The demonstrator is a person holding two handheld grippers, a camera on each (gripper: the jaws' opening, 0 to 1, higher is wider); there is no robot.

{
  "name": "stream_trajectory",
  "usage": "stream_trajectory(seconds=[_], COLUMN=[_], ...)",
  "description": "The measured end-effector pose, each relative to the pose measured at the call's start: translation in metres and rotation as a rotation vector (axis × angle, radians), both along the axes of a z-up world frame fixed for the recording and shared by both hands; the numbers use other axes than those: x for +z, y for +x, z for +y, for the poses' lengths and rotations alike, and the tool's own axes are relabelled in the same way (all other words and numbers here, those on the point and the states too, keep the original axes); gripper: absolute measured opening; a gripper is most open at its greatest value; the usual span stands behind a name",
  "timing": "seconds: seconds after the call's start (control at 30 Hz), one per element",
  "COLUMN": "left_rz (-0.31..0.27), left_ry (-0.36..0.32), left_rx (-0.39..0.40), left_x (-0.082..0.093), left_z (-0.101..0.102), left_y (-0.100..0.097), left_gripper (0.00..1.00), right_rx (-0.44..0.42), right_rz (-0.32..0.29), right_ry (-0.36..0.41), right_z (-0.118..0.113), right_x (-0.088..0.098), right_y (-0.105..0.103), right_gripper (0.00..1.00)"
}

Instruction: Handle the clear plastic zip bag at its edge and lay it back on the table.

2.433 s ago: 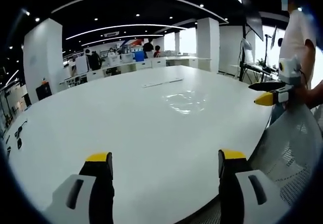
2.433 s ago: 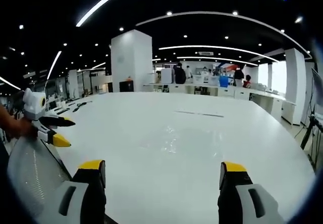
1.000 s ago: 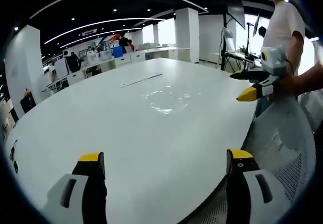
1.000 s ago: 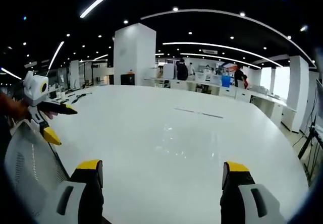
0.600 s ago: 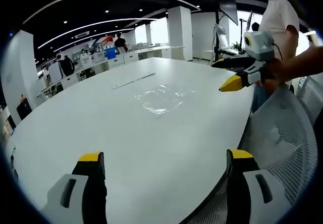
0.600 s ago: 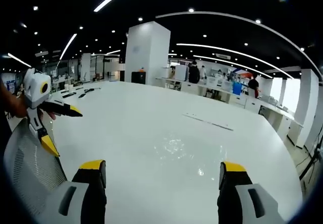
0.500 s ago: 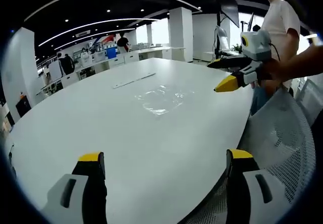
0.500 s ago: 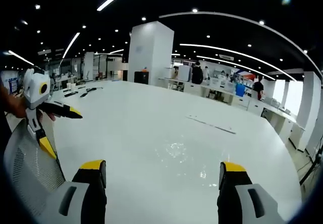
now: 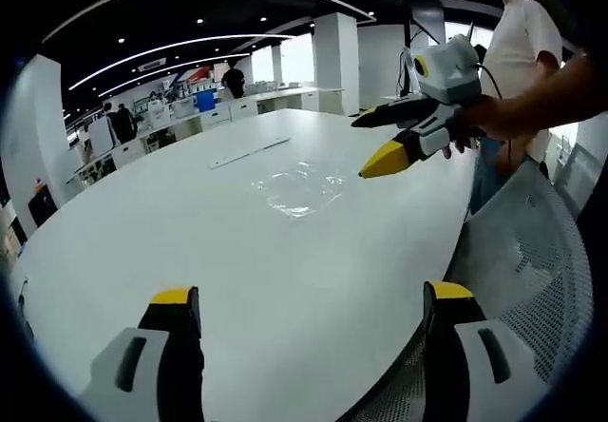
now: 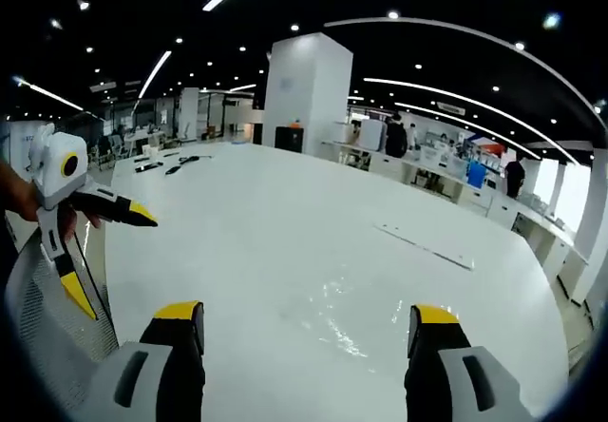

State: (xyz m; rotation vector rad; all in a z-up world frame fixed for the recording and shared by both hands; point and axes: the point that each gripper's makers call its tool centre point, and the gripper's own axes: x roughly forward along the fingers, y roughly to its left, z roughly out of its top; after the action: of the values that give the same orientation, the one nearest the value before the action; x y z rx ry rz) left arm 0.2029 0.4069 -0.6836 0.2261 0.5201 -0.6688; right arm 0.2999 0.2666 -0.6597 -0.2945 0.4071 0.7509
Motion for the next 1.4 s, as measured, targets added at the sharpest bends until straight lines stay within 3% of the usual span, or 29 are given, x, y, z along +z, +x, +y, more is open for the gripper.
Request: stream_trajectory(seconds=[0.17,0.33,0.63,0.97,1.07,1.4], left_rz=[0.012,0.001,0.013,0.037,0.034,0.058], left_ry=[-0.007,0.006,0.003,-0.024,-0.001,-0.011], left_rx=[0.009,-0.006,-0.004,0.008,-0.009,-0.009], left_x=[-0.001,-0.002,-0.003,-0.005,-0.007,-0.01], left_z=[0.004,0.004,0.009,0.01,0.009,0.01], left_y=[-0.002,-0.003,-0.003,-0.001,-0.002,-0.002], left_gripper=[0.96,0.97,0.96,0.96,0.95,0.94], right_rx=[0.022,0.028,0.044,0.036,0.028,-0.02], right_rz=[0.019,0.05,0.105,0.149,0.168,0.215], right_ry=[-0.022,-0.028,-0.088,-0.137,-0.14,-0.184], right_z=[0.016,0.028,0.045,0.047,0.048,0.048], right_x=[-0.004,-0.007,-0.038,-0.061,-0.065,-0.081], right_y=[0.011,0.022,0.035,0.047,0.048,0.059], right_gripper=[0.85,0.74,0.6,0.47,0.45,0.26])
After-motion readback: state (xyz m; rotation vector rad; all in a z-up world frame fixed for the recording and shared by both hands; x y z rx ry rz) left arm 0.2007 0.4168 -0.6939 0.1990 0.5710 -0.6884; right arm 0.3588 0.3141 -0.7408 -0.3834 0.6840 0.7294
